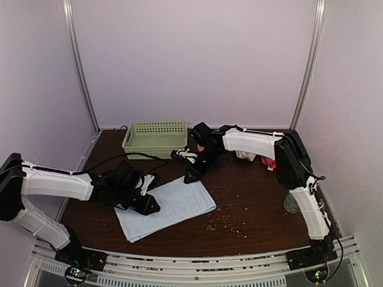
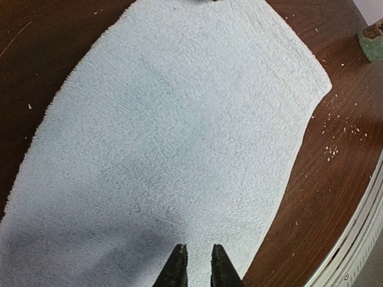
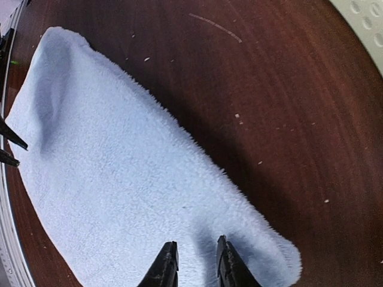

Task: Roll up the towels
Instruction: Rotate the towel at the center of the board.

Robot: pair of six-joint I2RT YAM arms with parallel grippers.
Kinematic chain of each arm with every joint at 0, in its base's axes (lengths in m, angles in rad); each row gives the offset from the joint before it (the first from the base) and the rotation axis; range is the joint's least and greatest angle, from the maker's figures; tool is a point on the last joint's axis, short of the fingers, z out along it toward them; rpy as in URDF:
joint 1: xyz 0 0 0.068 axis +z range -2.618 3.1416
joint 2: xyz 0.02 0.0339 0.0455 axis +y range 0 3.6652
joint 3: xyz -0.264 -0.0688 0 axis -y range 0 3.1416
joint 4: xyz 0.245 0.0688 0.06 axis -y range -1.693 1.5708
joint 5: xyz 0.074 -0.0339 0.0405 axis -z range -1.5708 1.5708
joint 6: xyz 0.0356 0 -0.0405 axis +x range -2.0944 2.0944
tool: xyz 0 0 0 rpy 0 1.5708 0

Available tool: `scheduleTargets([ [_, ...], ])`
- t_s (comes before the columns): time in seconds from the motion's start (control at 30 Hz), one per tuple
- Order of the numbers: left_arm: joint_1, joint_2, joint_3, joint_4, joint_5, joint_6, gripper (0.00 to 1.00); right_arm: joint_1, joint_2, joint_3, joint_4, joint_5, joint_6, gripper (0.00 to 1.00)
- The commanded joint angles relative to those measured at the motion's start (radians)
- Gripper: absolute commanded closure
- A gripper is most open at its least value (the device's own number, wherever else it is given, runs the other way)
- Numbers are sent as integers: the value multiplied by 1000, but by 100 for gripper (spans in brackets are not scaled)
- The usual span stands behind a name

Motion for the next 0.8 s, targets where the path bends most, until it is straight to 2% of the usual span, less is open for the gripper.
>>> scheduleTargets([
  [0.0, -3, 11, -21, 34, 34, -33, 85, -25, 11, -21, 59, 104, 20, 77],
  [0.17, -3, 28, -35, -7, -5, -24, 88, -73, 10, -104, 74, 134, 50, 77],
  [0.33, -2, 106, 2, -92, -152, -7, 91, -96, -126, -345, 108, 191, 20, 78],
  [0.53, 48, 269, 157, -160, -296, 37, 92, -92, -309, -621, 91, 150, 15, 77],
  [0.63, 115, 360, 262, -135, -301, 64, 92, -61, -392, -709, 72, 97, 0, 76],
  [0.77, 171, 465, 392, -64, -254, 118, 92, 54, -457, -780, 80, 11, -44, 71],
])
